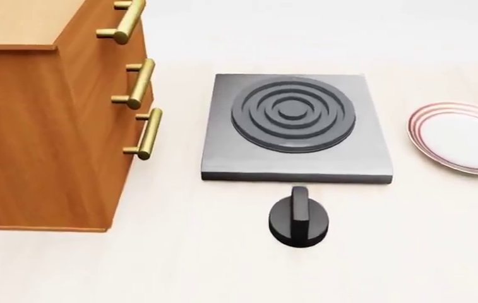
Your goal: Put the bowl on the stove.
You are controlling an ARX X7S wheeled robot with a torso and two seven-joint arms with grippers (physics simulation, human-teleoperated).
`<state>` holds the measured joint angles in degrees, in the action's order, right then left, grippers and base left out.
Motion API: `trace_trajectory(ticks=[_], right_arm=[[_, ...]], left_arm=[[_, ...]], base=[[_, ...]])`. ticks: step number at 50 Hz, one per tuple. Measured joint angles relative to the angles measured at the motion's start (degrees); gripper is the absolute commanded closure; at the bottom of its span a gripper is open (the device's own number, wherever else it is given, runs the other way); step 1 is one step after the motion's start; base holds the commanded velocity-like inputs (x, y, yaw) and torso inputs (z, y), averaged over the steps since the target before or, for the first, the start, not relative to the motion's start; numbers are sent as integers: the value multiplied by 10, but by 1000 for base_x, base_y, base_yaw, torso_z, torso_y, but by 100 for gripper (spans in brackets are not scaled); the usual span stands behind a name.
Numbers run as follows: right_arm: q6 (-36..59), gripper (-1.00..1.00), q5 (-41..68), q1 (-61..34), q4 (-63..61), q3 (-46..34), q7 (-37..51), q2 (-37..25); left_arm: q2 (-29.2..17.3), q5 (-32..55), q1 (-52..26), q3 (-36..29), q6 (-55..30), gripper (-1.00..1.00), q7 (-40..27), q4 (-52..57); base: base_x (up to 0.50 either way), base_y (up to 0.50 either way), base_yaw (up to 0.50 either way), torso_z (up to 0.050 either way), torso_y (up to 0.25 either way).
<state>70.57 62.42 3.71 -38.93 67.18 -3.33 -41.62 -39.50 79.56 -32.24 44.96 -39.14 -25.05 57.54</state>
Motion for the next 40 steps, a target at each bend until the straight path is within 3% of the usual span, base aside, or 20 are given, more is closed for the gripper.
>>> trace_trajectory(ticks=[27,40], right_arm=[[-5,-100,2,15,-2,2,-5,-1],[60,-100,32,50,15,23,-21,-74]], left_arm=[[1,-13,9,-8,6,-100,5,1],[3,-16,14,-7,10,-100,8,-1]], base=[[500,-57,0,0,1],[0,0,0,0,0]])
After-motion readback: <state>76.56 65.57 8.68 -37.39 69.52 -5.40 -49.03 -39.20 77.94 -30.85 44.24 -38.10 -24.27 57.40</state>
